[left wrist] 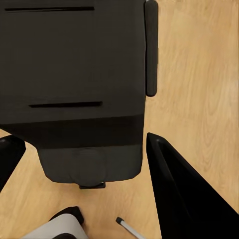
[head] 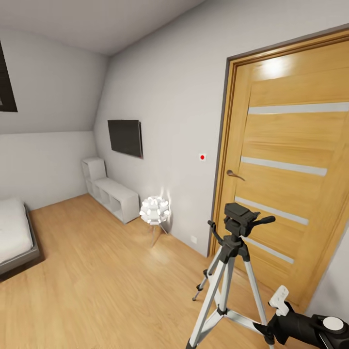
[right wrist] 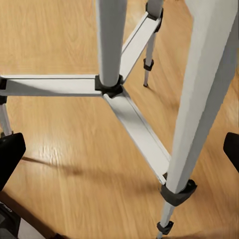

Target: Attach the digital camera to the camera tripod in the bedroom.

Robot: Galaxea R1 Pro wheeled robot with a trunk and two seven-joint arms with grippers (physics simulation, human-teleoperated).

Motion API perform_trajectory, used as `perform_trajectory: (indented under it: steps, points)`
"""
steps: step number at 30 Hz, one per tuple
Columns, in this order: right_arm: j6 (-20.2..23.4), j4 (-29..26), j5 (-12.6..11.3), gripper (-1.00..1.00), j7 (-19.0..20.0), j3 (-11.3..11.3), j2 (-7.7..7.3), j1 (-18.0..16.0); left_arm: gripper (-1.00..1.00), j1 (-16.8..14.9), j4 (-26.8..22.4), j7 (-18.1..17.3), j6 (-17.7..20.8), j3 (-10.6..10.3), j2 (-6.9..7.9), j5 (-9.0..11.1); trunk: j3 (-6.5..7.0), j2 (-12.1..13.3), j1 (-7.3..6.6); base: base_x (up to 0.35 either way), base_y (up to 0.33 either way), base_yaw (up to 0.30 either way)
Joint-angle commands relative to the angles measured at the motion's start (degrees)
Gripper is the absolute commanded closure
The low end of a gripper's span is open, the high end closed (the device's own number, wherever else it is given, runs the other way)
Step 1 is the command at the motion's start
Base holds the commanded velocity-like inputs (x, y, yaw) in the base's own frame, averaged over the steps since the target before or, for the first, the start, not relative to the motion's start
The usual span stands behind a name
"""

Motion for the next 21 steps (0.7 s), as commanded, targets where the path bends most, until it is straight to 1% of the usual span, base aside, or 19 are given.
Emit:
perform_trajectory:
  steps: [1, 7, 10, 13, 18, 21]
  points:
    - [0.2, -0.07, 0.36, -1.0, 0.4, -0.08, 0.01, -0.01, 1.0, 0.01, -0.1, 0.35, 0.28, -0.01, 0.03, 0.28, 0.0, -0.04, 0.02, 0.0, 0.0, 0.19]
    - [0.15, -0.04, 0.36, -1.0, 0.42, -0.08, 0.01, -0.01, 1.0, 0.01, -0.1, 0.35, 0.31, -0.01, 0.06, 0.32, 0.0, -0.04, 0.02, 0.0, 0.0, 0.218]
    - [0.14, -0.01, 0.36, -1.0, 0.42, -0.08, 0.01, -0.01, 1.0, 0.01, -0.1, 0.35, 0.31, -0.01, 0.06, 0.33, 0.0, -0.04, 0.02, 0.0, 0.0, 0.132]
    - [0.14, 0.03, 0.36, -1.0, 0.43, -0.08, 0.01, -0.01, 1.0, 0.01, -0.1, 0.37, 0.29, -0.01, 0.03, 0.31, 0.0, -0.04, 0.02, 0.0, -0.099, 0.054]
    - [0.14, 0.04, 0.36, -1.0, 0.44, -0.08, 0.01, -0.01, 1.0, 0.08, -0.1, 0.48, 0.24, -0.01, -0.01, 0.26, 0.0, -0.04, 0.02, 0.0, -0.195, 0.022]
    - [0.14, 0.05, 0.36, -1.0, 0.44, -0.08, 0.01, 0.04, 1.0, 0.09, -0.1, 0.5, 0.23, -0.01, 0.01, 0.25, 0.0, -0.04, 0.02, 0.0, -0.096, 0.007]
